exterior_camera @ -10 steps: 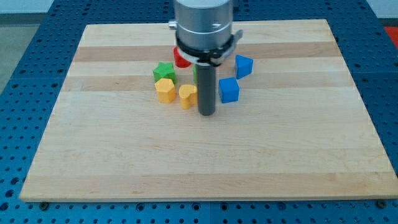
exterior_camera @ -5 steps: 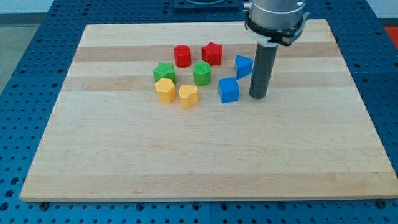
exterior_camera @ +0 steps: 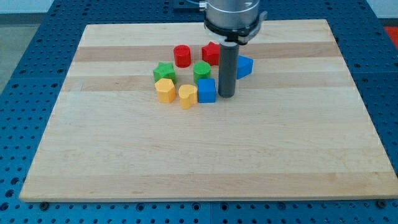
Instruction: Move the red star into the red circle
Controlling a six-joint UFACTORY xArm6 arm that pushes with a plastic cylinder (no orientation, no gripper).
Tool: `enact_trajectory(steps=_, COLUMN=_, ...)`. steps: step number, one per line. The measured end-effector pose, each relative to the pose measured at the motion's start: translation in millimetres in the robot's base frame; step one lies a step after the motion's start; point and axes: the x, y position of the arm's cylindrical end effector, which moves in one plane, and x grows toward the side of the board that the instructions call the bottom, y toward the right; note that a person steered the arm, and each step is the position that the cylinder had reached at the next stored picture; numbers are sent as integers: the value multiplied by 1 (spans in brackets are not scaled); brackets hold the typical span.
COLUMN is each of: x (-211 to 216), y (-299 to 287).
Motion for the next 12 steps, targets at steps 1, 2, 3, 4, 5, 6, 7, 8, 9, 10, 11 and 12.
enact_trajectory(steps=1, x=-8, y=24)
enact_trajectory(steps=2, x=-26, y=34)
enact_trajectory(steps=3, x=-38, y=33)
enact_trajectory(steps=4, x=-40, y=25)
enact_trajectory(steps=5, x=-40, y=15)
enact_trajectory(steps=6, x=-40, y=5)
enact_trajectory(steps=7, x=-40, y=-4)
enact_trajectory(steps=8, x=-40, y=-8)
enact_trajectory(steps=9, x=-40, y=-12)
enact_trajectory(steps=10, x=-39, y=-18)
enact_trajectory(steps=11, x=-40, y=-21)
enact_trajectory(steps=12, x=-52, y=-21)
